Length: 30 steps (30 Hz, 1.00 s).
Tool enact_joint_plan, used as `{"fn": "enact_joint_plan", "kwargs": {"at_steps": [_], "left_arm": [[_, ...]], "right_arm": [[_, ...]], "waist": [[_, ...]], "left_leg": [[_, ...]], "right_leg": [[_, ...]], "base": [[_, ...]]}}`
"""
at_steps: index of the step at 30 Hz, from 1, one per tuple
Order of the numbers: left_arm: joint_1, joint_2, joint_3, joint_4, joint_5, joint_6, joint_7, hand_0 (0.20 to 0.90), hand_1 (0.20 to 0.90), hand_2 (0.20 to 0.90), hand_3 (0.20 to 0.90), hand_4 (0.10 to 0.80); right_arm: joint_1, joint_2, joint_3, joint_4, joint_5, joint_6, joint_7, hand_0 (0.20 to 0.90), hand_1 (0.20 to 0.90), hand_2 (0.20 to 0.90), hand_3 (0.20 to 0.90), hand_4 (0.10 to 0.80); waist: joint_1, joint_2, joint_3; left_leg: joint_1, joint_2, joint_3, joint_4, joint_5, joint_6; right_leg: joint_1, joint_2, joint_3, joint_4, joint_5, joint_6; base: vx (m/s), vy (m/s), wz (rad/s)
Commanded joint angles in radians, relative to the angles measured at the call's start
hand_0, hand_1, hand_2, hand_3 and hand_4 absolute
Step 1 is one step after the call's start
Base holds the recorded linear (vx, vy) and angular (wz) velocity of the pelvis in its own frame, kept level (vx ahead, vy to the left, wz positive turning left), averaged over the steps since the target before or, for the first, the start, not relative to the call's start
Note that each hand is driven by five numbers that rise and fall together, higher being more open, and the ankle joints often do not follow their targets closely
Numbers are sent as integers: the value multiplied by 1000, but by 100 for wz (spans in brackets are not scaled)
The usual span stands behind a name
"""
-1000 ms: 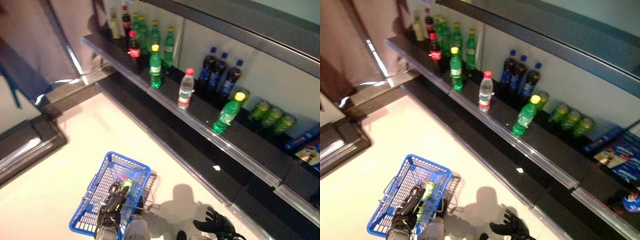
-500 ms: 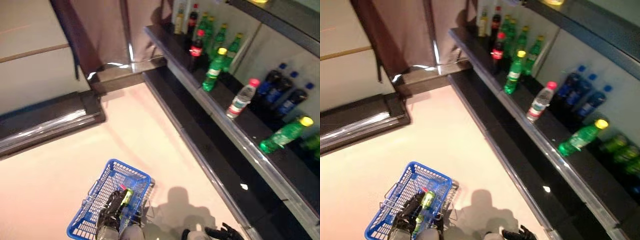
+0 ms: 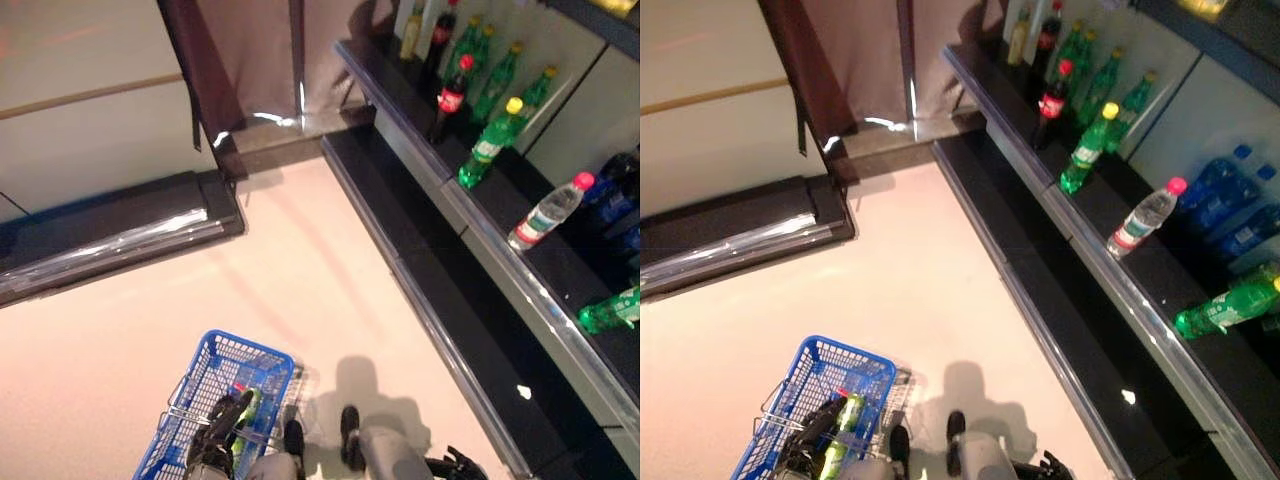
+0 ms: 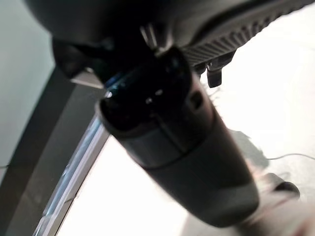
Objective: Pick up the drink and place into the basket.
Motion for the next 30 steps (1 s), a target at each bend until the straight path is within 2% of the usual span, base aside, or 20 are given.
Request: {"fn": "enact_joint_plan", "kwargs": {"at_steps": [1,2,3,6,7,8,9,11,12,13,15,17,19,21,24,26,27,28,29,30], "left_arm": [[-13,27,-37,-118,146,-119,-164,300,300,300,200,100],[-13,23,-47,-112,180,-120,-159,300,300,300,200,100],[-14,13,-52,-120,204,-111,-144,300,300,300,200,100],[-16,0,-70,-118,181,-122,-169,300,300,300,200,100],[-16,-2,-71,-115,176,-125,-171,300,300,300,200,100],[-21,-1,-67,-106,139,-129,-169,300,300,300,200,100],[-22,4,-60,-105,118,-127,-174,300,300,300,200,100],[-24,8,-55,-106,108,-128,-176,300,300,300,200,100],[-17,16,-40,-101,88,-132,-194,300,300,300,200,100],[-9,17,-31,-95,78,-135,-208,300,300,300,200,100],[11,18,-13,-89,54,-125,-214,300,300,300,200,100],[32,-2,11,-75,51,-131,-214,300,300,300,200,100],[35,-23,24,-54,69,-140,-215,300,300,300,200,100],[23,-32,30,-50,86,-132,-197,300,300,300,200,100],[-20,2,12,-53,101,-112,-185,300,300,300,200,100],[-32,19,2,-55,100,-118,-166,300,300,300,200,100],[-32,44,16,-64,64,-115,-159,300,300,300,200,100],[-27,56,30,-75,52,-112,-160,300,300,300,200,100],[-20,75,56,-93,59,-108,-169,300,300,300,200,100],[-22,84,58,-95,64,-107,-178,300,300,300,200,100]], "right_arm": [[45,-38,-33,31,54,-28,2,900,900,900,900,800],[48,-38,-37,38,51,-24,-3,900,900,900,900,800],[51,-38,-38,26,42,1,-21,900,900,900,900,800],[58,-59,-31,26,18,-19,-4,900,900,900,900,800],[59,-62,-31,28,9,-27,-1,900,900,900,900,800],[50,-76,-31,27,-6,-36,2,900,900,900,900,800],[41,-83,-27,29,6,-39,9,900,900,900,900,800],[35,-85,-26,33,9,-41,16,900,900,900,900,800],[10,-90,-25,51,-9,-45,35,900,900,900,900,800],[2,-91,-23,60,-12,-45,35,900,900,900,900,800],[-3,-88,-18,80,-3,-39,38,900,900,900,900,800],[3,-84,-26,88,-22,-40,45,900,900,900,900,800],[5,-78,-35,92,-29,-44,44,900,900,900,900,800],[3,-68,-39,92,-34,-42,37,900,900,900,900,800],[22,-54,-55,88,-36,-56,22,900,900,900,900,800],[32,-44,-61,80,-9,-49,23,900,900,900,900,800],[42,-34,-51,63,-55,-57,27,900,900,900,900,800],[45,-31,-41,52,-87,-68,28,900,900,900,900,800],[43,-31,-15,31,-119,-82,25,900,900,900,900,800],[37,-31,-5,24,-100,-82,20,900,900,900,900,800]], "waist": [[-21,-35,-71],[-33,-30,-85],[-43,-22,-101],[-31,-44,-124],[-29,-47,-126],[-8,-52,-116],[8,-58,-109],[17,-63,-106],[47,-61,-102],[60,-58,-97],[82,-39,-99],[104,-32,-101],[109,-32,-98],[104,-28,-102],[72,-7,-101],[65,2,-101],[66,5,-102],[71,8,-102],[80,17,-101],[82,19,-101]], "left_leg": [[109,-98,78,272,-274,-5],[122,-88,58,326,-242,-20],[134,-73,45,400,-173,-53],[21,-58,62,775,11,-125],[0,-57,61,807,26,-127],[-106,-34,66,825,-5,-104],[-159,-31,54,795,-36,-80],[-181,-33,45,767,-43,-69],[-187,-9,-22,533,-53,-48],[-163,10,-56,400,-62,-43],[-144,85,-155,105,39,-88],[-171,127,-234,-16,98,-114],[-190,125,-235,35,88,-109],[-183,122,-214,70,70,-105],[-146,93,-158,125,15,-91],[-131,73,-134,123,1,-71],[-111,62,-89,118,-9,-64],[-92,63,-58,107,-12,-62],[-47,73,11,66,-15,-61],[-31,75,38,49,-17,-61]], "right_leg": [[36,-11,-70,-141,189,30],[42,13,-42,-117,170,11],[58,36,-40,-99,144,-12],[151,28,-83,-132,102,-67],[160,28,-82,-134,97,-72],[199,30,-55,-130,74,-78],[215,27,-25,-126,64,-75],[224,26,1,-124,57,-73],[255,37,90,-127,32,-59],[273,44,135,-135,24,-49],[301,68,216,-140,-2,-35],[324,71,277,-145,-18,-25],[333,45,292,-136,-30,-14],[337,0,280,-127,-42,10],[298,-84,238,-50,-53,53],[278,-93,209,3,-61,57],[248,-95,134,38,-39,59],[227,-102,84,66,-25,68],[194,-106,-5,101,-14,82],[185,-95,-25,100,-15,80]], "base": [[516,-31,15],[508,-40,20],[457,-67,29],[401,-80,46],[454,13,-7],[372,95,-33],[383,134,-45],[272,164,-75],[448,314,-83],[595,424,-94],[466,344,-102],[429,369,-86],[264,342,-105],[257,453,-128],[293,523,-102],[236,397,-11],[158,322,-6],[101,324,-44],[57,244,-91],[65,220,-136]]}}
